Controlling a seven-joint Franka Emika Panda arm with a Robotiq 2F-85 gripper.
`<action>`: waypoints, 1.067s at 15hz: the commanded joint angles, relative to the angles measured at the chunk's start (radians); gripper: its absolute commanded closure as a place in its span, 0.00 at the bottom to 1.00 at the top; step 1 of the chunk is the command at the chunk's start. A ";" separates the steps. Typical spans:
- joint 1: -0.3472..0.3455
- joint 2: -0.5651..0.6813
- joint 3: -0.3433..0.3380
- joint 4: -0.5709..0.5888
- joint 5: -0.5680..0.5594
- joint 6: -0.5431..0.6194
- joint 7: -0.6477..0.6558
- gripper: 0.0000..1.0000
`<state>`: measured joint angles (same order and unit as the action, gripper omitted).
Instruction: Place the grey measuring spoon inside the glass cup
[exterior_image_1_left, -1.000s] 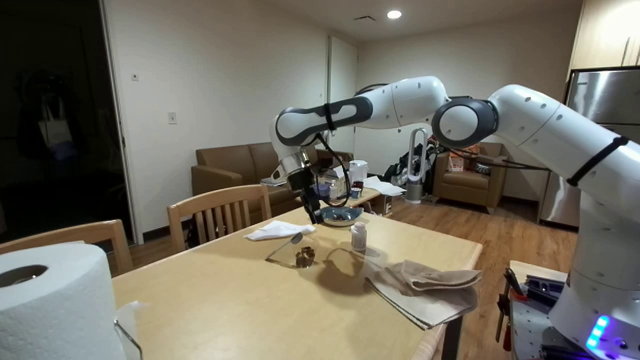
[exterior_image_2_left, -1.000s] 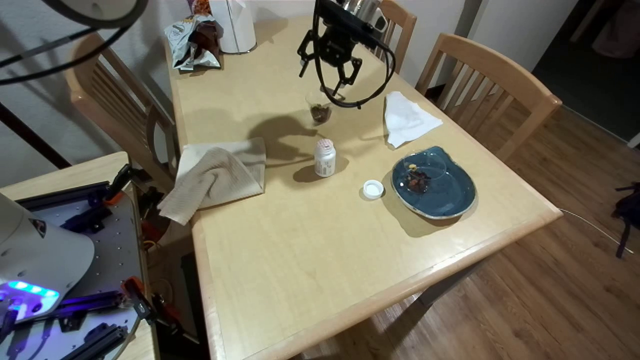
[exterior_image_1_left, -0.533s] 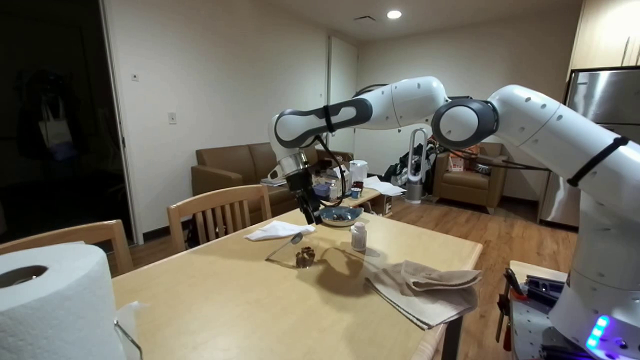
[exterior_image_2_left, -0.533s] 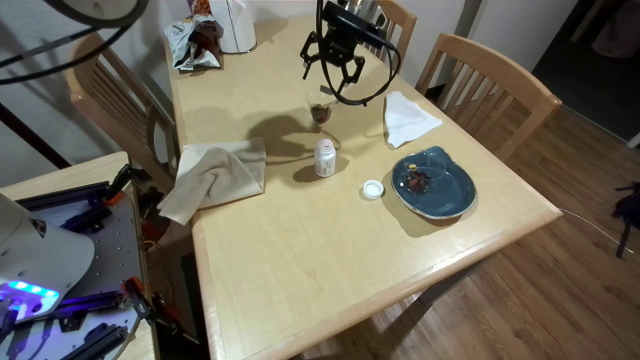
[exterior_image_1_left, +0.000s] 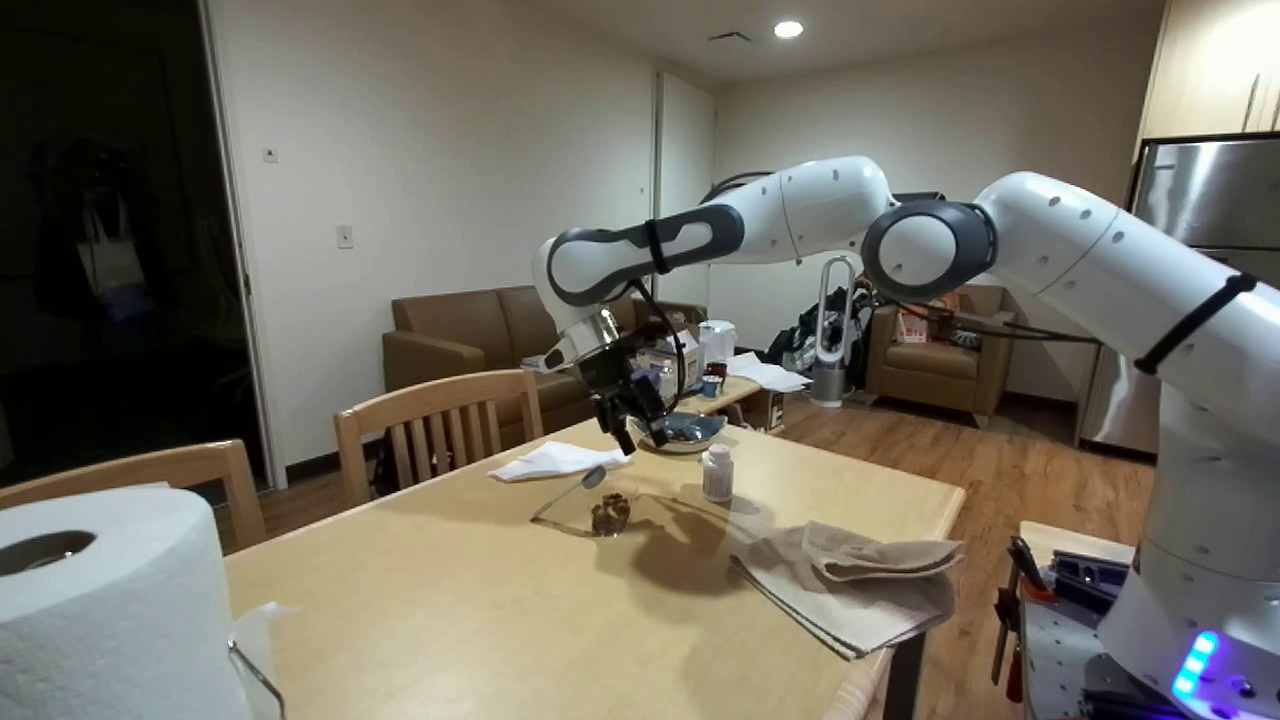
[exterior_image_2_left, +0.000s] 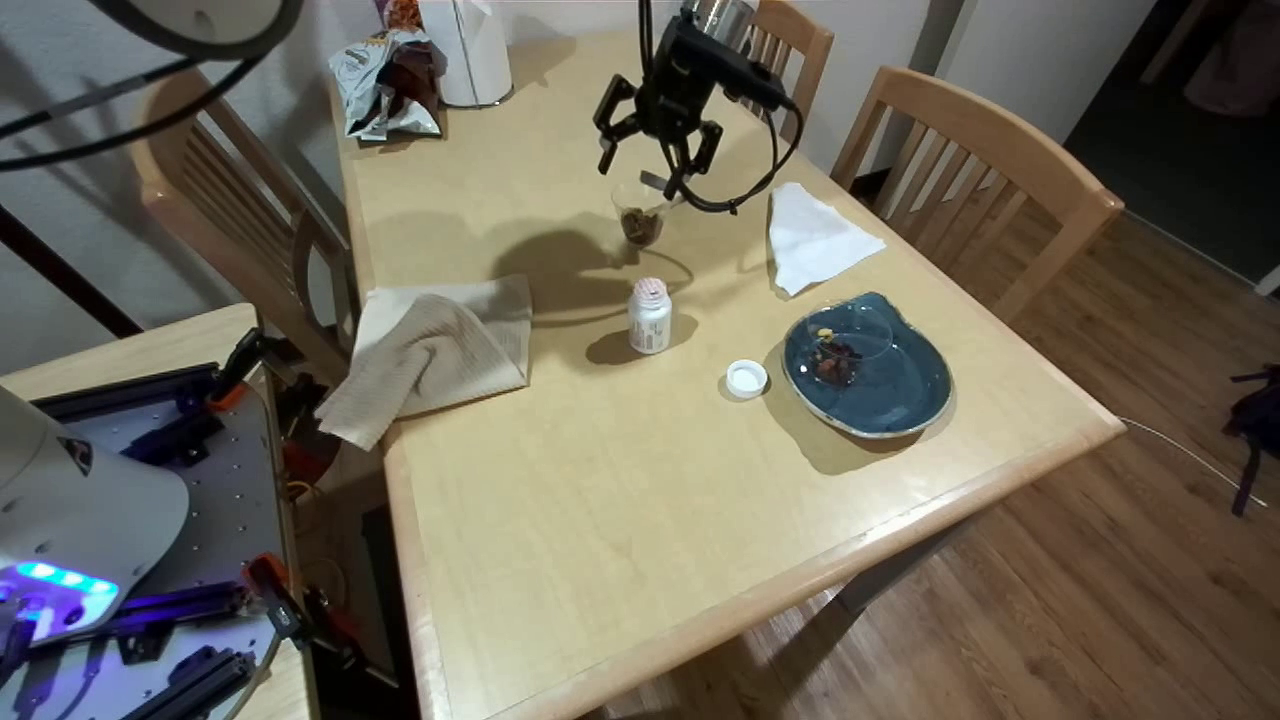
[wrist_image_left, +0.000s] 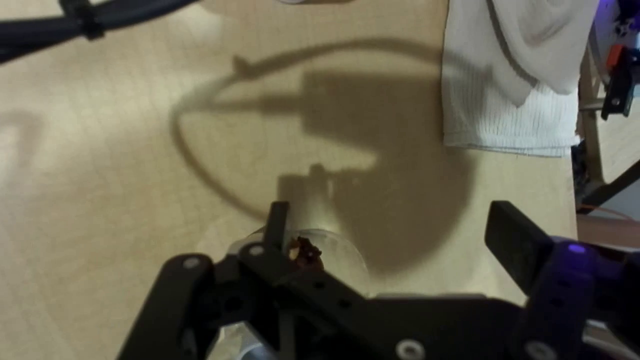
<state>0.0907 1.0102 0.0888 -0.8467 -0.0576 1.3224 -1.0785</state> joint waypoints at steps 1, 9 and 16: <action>0.018 0.033 -0.002 0.059 -0.081 -0.052 -0.186 0.00; 0.033 0.013 -0.015 0.005 -0.143 0.030 -0.283 0.00; 0.019 0.041 0.014 -0.006 -0.166 0.349 -0.518 0.00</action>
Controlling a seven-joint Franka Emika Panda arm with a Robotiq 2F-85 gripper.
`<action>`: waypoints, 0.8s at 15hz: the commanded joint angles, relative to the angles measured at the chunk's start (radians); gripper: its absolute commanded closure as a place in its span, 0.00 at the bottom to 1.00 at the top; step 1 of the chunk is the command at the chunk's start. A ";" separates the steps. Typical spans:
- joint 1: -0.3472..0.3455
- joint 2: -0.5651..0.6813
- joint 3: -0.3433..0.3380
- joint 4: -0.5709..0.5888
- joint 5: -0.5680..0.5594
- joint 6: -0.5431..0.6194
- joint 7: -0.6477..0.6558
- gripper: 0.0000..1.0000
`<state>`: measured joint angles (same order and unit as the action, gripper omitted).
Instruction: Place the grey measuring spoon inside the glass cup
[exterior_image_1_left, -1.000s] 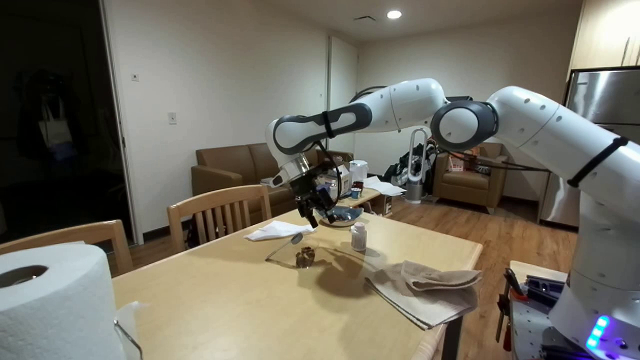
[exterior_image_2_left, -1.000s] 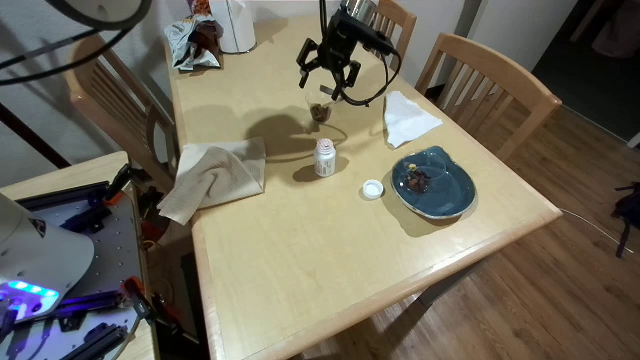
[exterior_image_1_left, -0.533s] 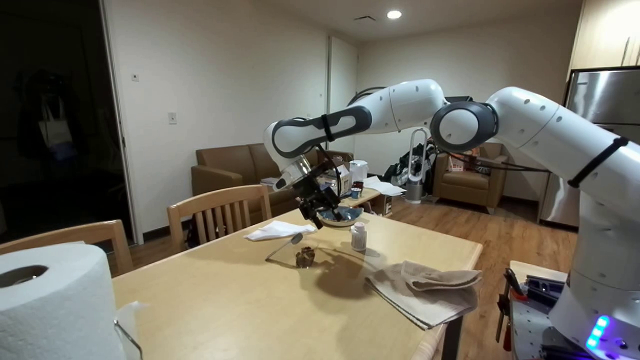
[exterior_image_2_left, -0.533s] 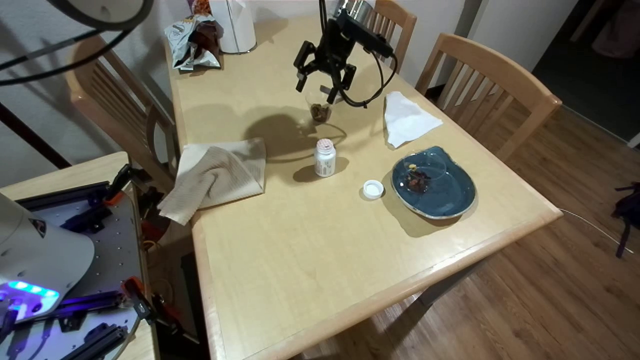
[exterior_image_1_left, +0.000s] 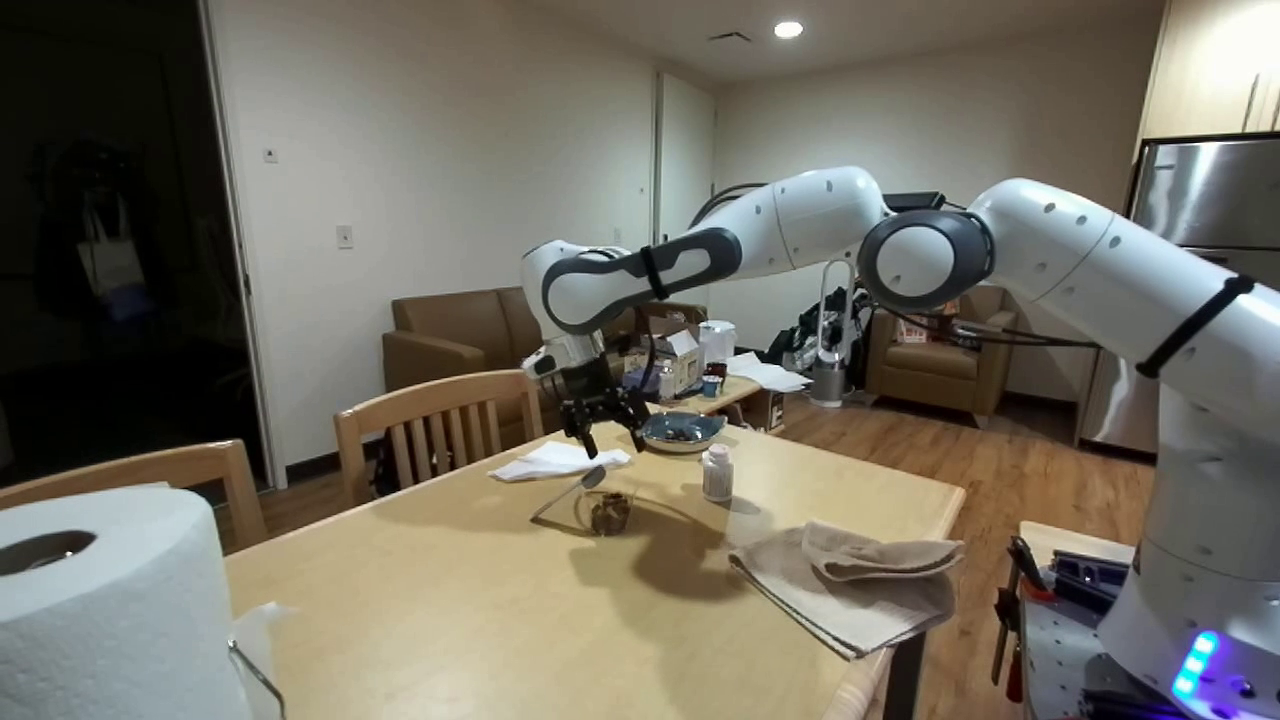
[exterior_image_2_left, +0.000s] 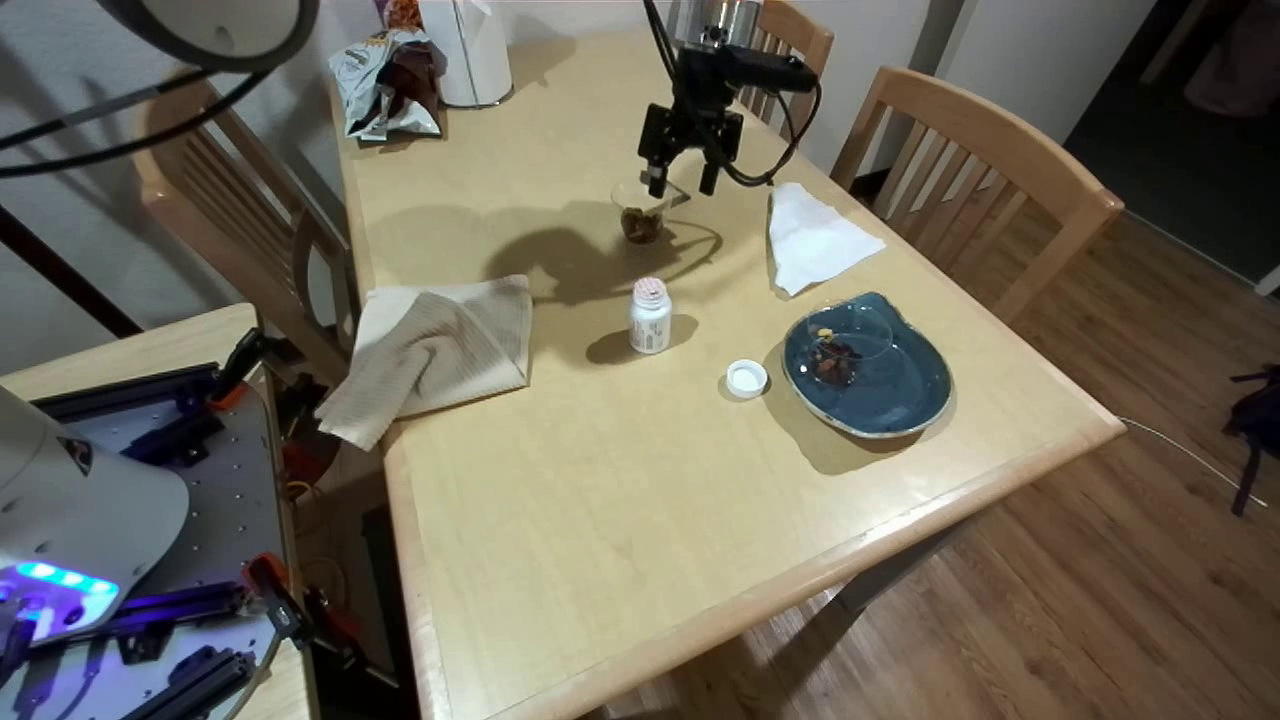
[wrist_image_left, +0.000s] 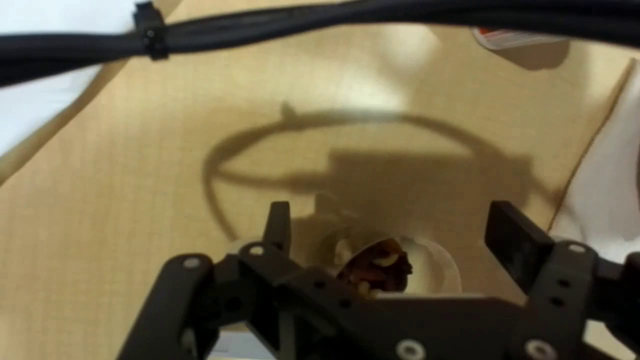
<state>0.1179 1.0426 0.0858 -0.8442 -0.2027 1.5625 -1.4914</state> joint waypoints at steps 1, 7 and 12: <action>0.001 -0.090 0.031 -0.201 -0.019 0.229 -0.097 0.00; 0.004 -0.047 0.041 -0.222 0.003 0.398 -0.146 0.00; 0.001 -0.061 0.043 -0.243 0.003 0.408 -0.156 0.00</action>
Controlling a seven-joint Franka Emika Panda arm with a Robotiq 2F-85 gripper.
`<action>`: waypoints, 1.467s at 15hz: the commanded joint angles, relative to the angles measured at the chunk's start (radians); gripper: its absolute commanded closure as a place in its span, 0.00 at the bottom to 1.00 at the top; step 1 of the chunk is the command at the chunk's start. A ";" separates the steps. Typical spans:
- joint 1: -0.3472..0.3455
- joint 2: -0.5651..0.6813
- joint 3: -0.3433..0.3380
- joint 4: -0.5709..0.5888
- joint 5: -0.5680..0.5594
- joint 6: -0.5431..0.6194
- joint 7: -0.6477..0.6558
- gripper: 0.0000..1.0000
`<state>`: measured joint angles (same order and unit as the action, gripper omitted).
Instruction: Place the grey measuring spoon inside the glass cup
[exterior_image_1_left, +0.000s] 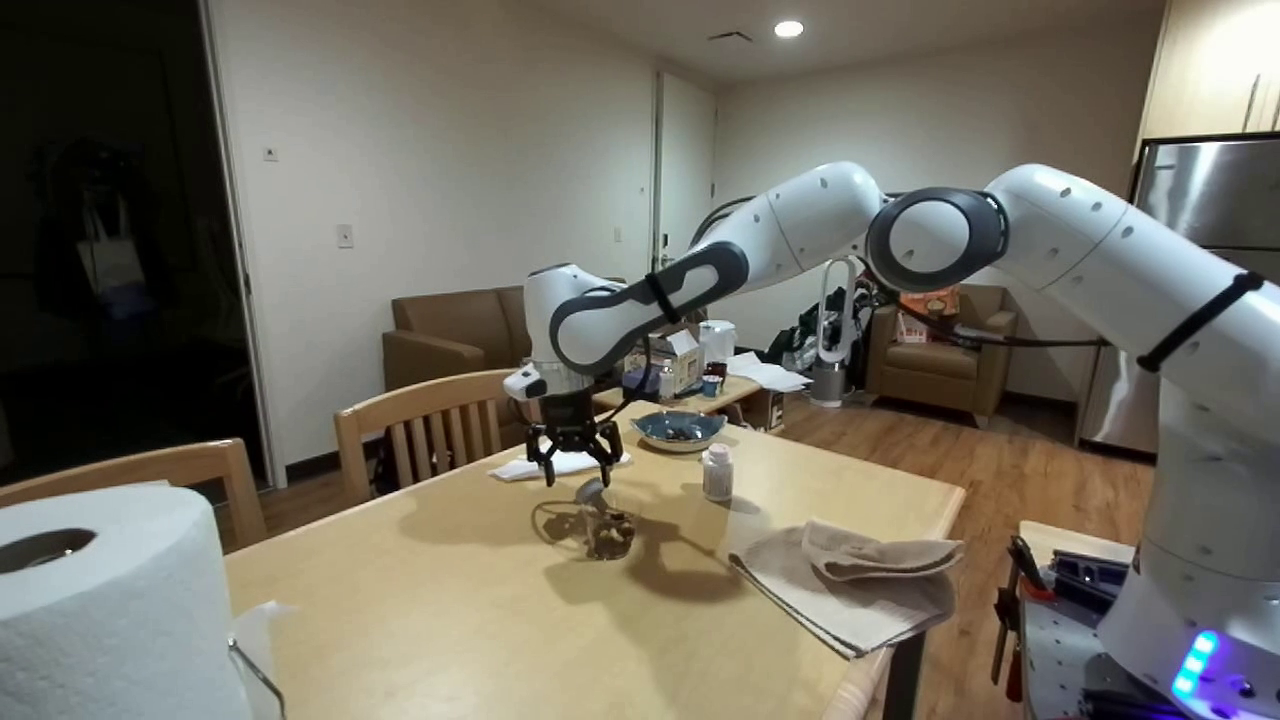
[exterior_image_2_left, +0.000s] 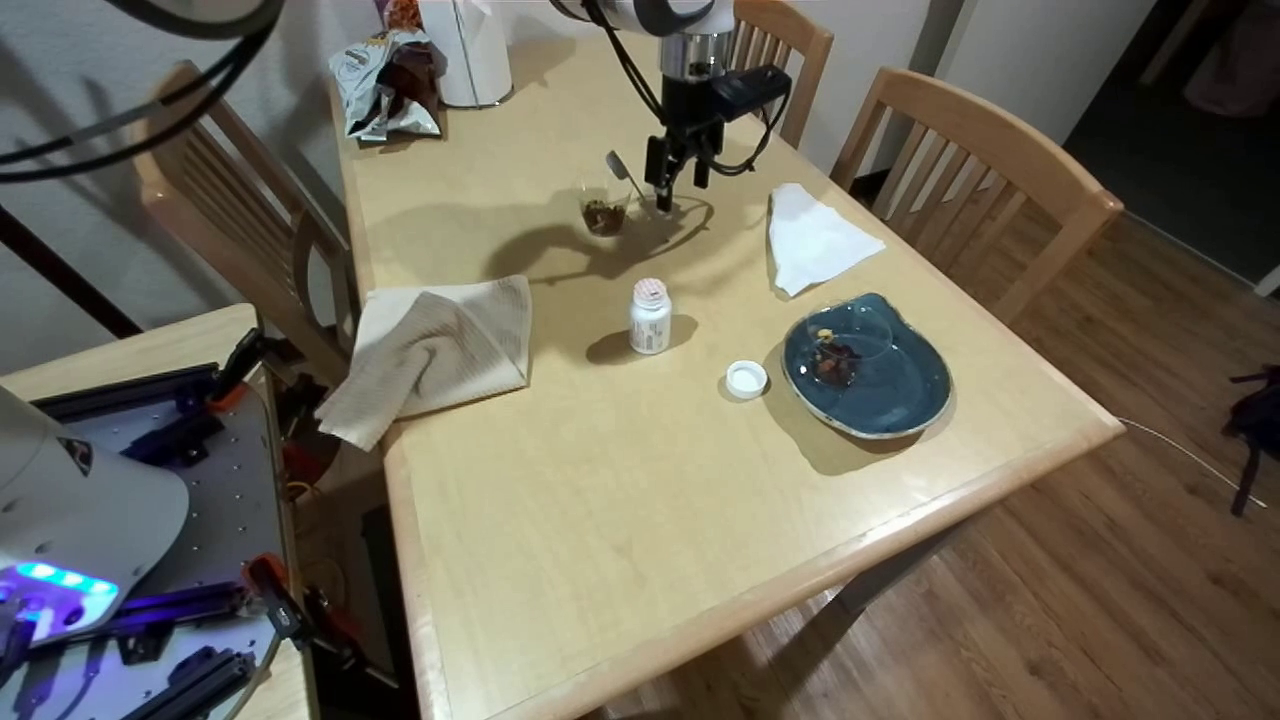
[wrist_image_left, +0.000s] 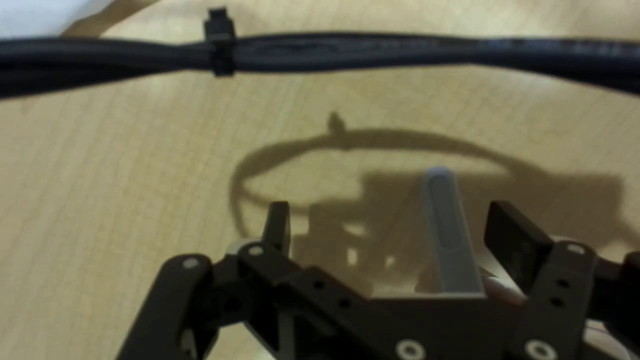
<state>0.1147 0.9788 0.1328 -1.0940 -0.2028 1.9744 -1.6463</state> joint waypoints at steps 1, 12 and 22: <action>0.003 0.002 -0.003 0.006 0.004 -0.004 -0.001 0.00; -0.004 0.018 0.020 0.027 -0.014 -0.034 -0.252 0.00; -0.010 0.043 0.046 0.079 0.014 -0.174 -0.766 0.00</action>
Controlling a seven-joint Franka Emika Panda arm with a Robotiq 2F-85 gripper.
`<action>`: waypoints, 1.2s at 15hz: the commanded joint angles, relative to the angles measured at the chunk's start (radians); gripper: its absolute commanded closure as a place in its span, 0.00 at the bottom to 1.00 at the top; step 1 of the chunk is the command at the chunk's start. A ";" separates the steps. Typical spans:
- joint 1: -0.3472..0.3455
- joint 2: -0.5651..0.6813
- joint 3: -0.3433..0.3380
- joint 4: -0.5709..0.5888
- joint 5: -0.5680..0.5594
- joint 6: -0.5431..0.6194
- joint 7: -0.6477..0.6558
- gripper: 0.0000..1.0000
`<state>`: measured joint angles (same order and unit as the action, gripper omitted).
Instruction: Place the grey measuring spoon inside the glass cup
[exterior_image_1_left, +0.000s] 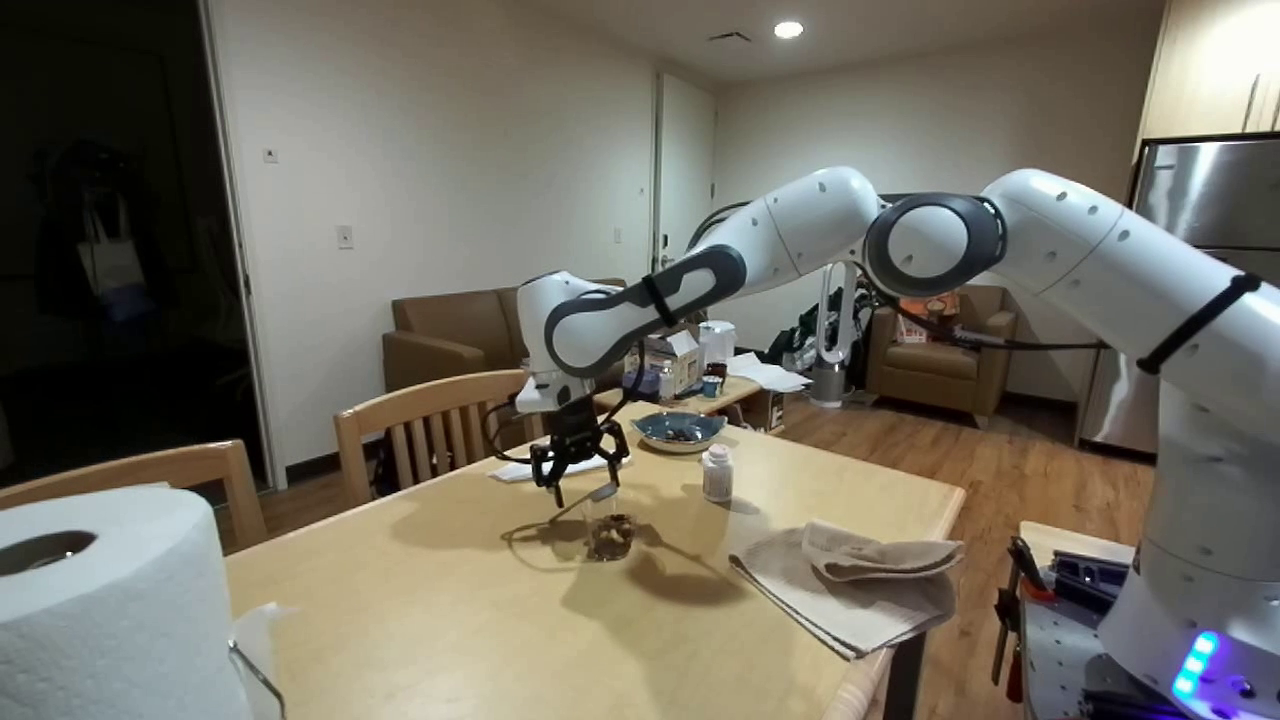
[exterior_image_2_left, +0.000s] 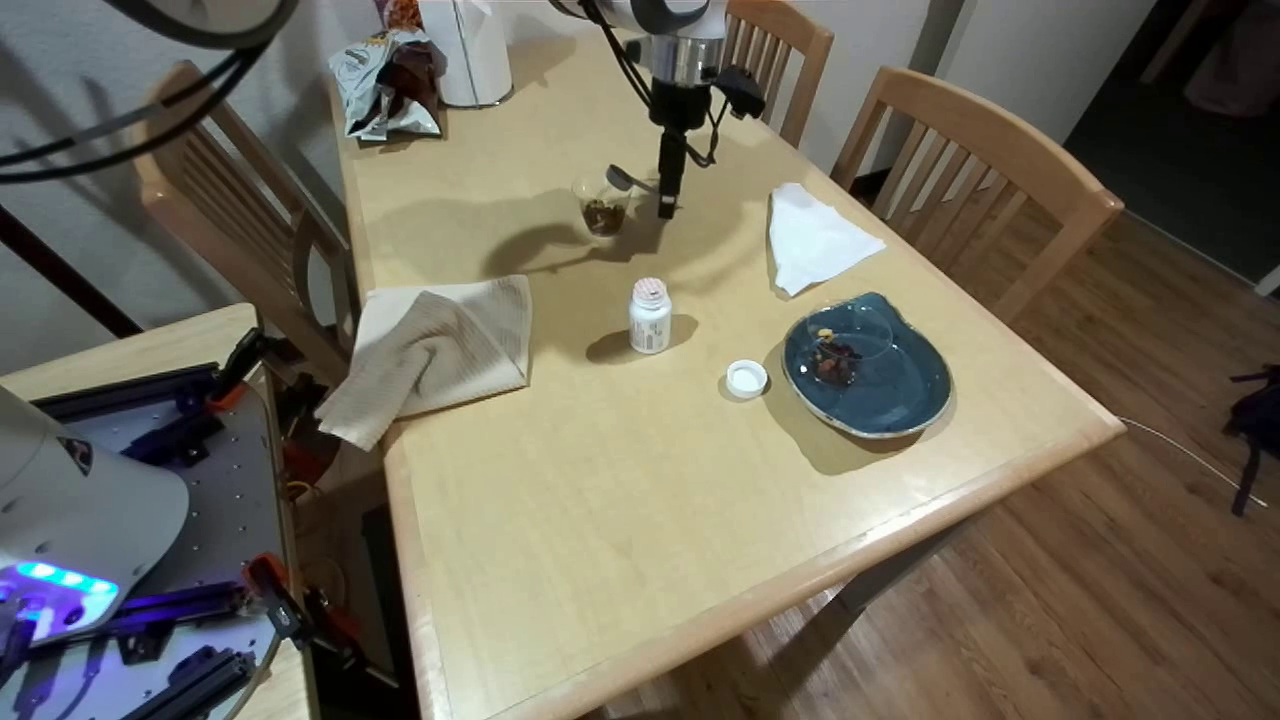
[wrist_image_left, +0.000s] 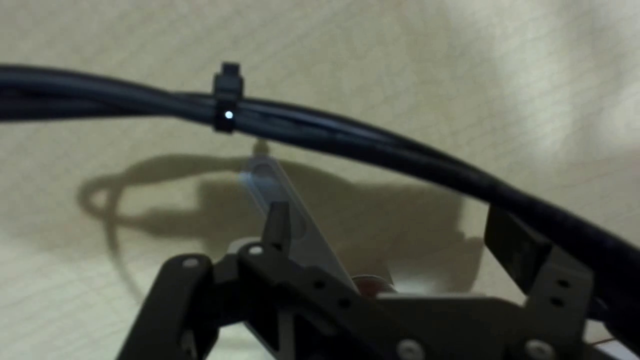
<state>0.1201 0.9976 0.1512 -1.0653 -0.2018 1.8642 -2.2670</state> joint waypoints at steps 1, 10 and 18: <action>-0.010 0.027 0.021 0.059 0.012 -0.083 -0.167 0.00; 0.007 0.011 -0.007 0.028 0.000 -0.045 -0.097 0.00; -0.005 0.022 0.009 0.007 0.037 0.206 -0.029 0.00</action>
<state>0.1221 1.0210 0.1487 -1.0413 -0.1878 2.0085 -2.2869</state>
